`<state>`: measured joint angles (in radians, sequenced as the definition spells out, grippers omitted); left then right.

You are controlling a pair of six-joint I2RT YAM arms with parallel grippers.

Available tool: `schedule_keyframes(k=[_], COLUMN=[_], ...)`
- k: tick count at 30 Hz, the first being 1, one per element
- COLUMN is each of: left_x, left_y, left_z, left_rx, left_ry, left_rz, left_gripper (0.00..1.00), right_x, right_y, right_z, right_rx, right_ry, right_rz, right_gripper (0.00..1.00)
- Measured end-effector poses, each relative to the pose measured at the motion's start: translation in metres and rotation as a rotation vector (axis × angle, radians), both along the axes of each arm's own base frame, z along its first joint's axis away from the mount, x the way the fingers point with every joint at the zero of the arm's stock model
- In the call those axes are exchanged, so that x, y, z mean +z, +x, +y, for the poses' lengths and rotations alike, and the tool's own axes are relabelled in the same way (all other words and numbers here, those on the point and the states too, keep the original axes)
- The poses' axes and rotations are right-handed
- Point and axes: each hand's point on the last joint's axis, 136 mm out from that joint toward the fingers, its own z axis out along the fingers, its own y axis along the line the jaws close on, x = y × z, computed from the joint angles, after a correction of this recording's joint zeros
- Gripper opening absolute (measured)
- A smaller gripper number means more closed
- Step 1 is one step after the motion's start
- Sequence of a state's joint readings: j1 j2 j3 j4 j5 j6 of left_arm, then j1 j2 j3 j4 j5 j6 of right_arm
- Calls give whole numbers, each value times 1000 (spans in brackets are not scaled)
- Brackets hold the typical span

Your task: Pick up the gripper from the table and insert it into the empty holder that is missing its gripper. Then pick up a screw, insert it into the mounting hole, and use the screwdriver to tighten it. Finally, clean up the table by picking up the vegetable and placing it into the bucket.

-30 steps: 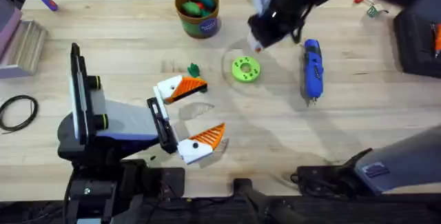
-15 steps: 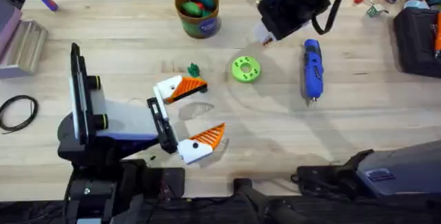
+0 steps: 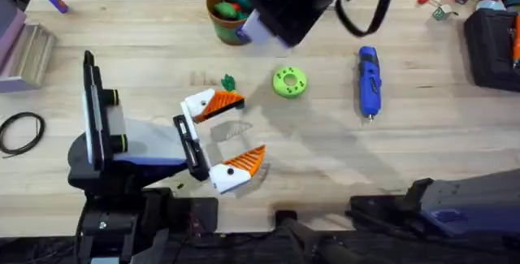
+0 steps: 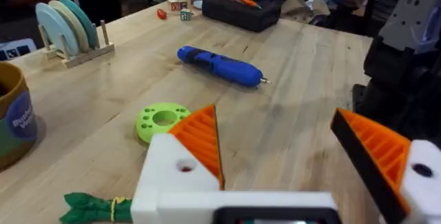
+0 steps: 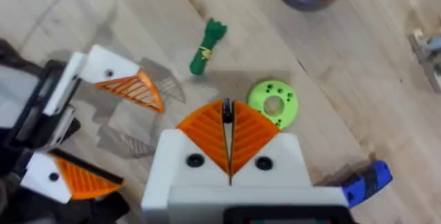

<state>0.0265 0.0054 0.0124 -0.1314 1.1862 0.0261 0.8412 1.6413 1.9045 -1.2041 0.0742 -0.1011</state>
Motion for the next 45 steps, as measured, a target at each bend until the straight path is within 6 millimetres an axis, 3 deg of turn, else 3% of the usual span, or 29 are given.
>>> schedule_keyframes(k=[8, 16, 30, 45], left_x=[0, 0, 0, 0], left_y=[0, 0, 0, 0], left_z=[0, 0, 0, 0], left_rx=[0, 0, 0, 0], left_ry=[0, 0, 0, 0], left_rz=[0, 0, 0, 0], left_gripper=[986, 986, 986, 985], right_x=[0, 5, -16, -29], right_y=[-35, -56, -70, -77], right_z=[29, 52, 75, 84], right_rx=[216, 380, 568, 665], right_ry=[-40, 16, 25, -30], right_rz=[-43, -43, 17, -7], right_gripper=[7, 6, 6, 6])
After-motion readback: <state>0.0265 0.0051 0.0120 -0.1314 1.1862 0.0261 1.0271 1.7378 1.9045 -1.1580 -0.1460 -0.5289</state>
